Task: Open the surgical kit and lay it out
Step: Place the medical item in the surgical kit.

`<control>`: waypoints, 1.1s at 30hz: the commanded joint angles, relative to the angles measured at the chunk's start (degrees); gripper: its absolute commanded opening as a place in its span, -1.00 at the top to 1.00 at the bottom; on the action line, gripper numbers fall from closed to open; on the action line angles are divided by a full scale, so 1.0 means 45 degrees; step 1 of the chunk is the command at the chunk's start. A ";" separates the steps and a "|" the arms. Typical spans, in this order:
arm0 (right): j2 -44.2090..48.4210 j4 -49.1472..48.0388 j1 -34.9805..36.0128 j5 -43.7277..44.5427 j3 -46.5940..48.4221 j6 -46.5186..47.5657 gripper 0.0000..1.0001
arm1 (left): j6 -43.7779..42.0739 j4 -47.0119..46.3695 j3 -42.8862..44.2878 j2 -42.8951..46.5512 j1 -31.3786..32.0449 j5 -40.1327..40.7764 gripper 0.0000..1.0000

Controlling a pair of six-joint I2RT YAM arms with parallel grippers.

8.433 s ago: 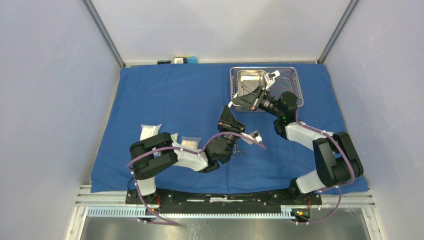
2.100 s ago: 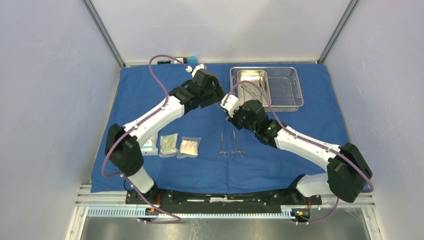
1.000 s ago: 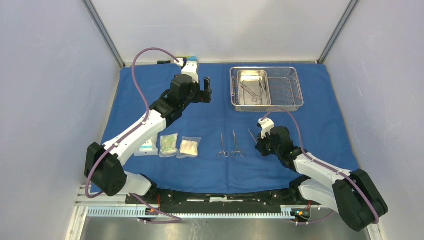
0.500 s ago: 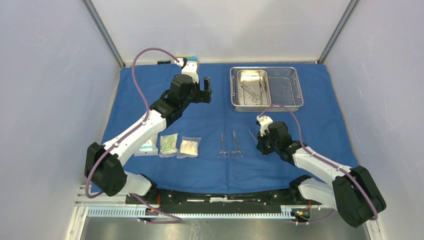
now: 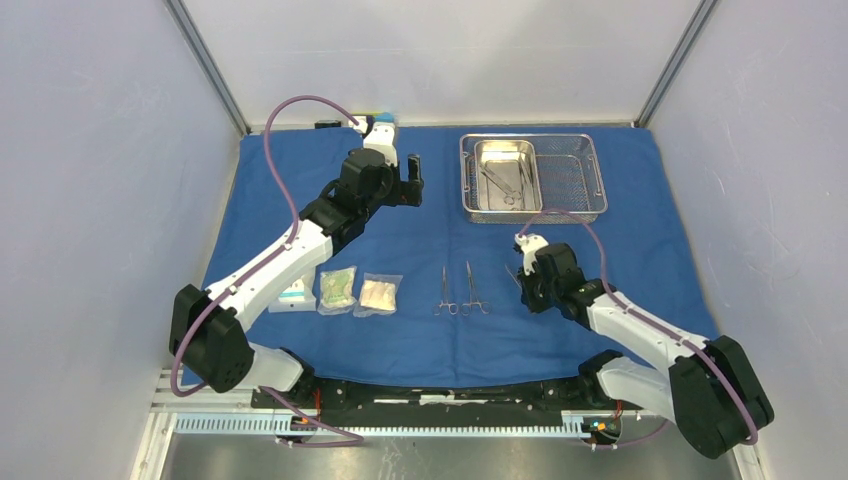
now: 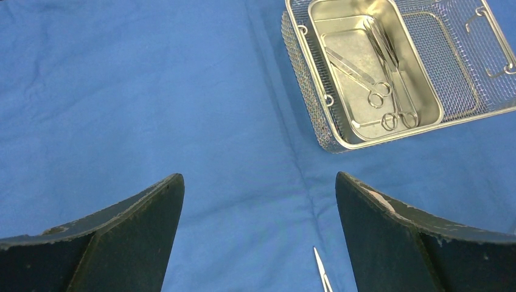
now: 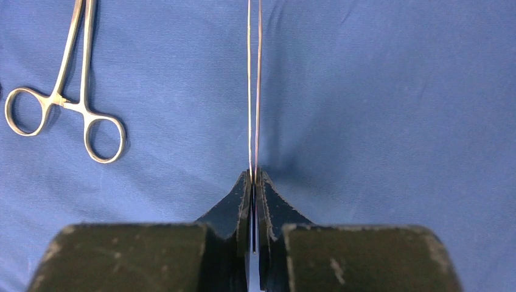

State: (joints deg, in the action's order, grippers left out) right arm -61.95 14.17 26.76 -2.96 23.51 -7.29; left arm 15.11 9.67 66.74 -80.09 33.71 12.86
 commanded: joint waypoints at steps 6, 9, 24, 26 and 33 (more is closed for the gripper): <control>-0.0547 0.0105 -0.0030 0.0014 0.0527 -0.0076 0.59 | -0.0136 -0.0377 0.0296 -0.0064 -0.0051 -0.0109 -1.00; -0.0754 0.0362 -0.0030 0.0011 0.0754 -0.0013 0.59 | -0.0136 -0.0314 0.0348 -0.0120 -0.0051 -0.0141 -1.00; -0.0998 0.1134 -0.0039 -0.0604 0.1513 -0.0025 0.42 | -0.0116 -0.0362 0.0296 -0.0064 -0.0051 -0.0202 -1.00; -0.1019 0.1126 -0.0034 -0.0770 0.1524 -0.0083 0.39 | -0.0116 -0.0352 0.0305 -0.0058 -0.0051 -0.0196 -1.00; -0.0986 0.1034 -0.0039 -0.1443 0.1516 -0.0234 0.42 | -0.0157 -0.0352 0.0281 -0.0083 -0.0051 -0.0151 -1.00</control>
State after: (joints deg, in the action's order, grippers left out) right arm -66.48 19.00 26.76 -7.01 28.21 -7.64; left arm 15.11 9.72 66.74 -80.47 33.71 12.84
